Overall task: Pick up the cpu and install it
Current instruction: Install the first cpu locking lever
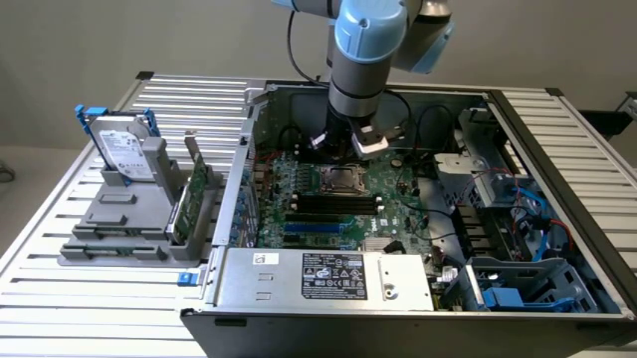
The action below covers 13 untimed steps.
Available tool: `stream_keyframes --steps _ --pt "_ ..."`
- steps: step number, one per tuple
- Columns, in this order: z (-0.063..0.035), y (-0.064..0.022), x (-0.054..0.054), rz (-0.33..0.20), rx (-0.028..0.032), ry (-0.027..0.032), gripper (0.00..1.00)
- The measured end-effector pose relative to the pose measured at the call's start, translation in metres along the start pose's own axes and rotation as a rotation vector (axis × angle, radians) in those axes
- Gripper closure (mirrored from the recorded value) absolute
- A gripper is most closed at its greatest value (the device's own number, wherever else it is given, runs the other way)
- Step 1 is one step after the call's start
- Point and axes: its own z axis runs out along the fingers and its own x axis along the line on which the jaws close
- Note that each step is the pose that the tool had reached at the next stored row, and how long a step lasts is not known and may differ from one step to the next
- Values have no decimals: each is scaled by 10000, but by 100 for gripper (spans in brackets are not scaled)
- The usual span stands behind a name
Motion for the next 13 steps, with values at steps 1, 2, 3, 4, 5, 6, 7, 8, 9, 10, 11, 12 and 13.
stream_keyframes --steps 1,2,3,4,5,6,7,8,9,10,11,12,13 --pt "1 1 1 0 -8 -4 89" --pt "3 2 2 1 -15 -7 89" --pt "4 2 3 1 -23 -12 89" --pt "5 3 4 2 -32 -17 89" --pt "5 4 4 3 -38 -22 89" --pt "5 4 4 3 -43 -25 89" --pt "6 4 5 4 -45 -30 89" --pt "6 4 5 6 -45 -36 89" --pt "6 4 5 7 -44 -42 89" --pt "5 4 5 9 -43 -48 89" --pt "3 3 5 11 -41 -55 89" --pt "-2 1 5 14 -38 -65 89" --pt "-11 -2 4 18 -32 -78 89"
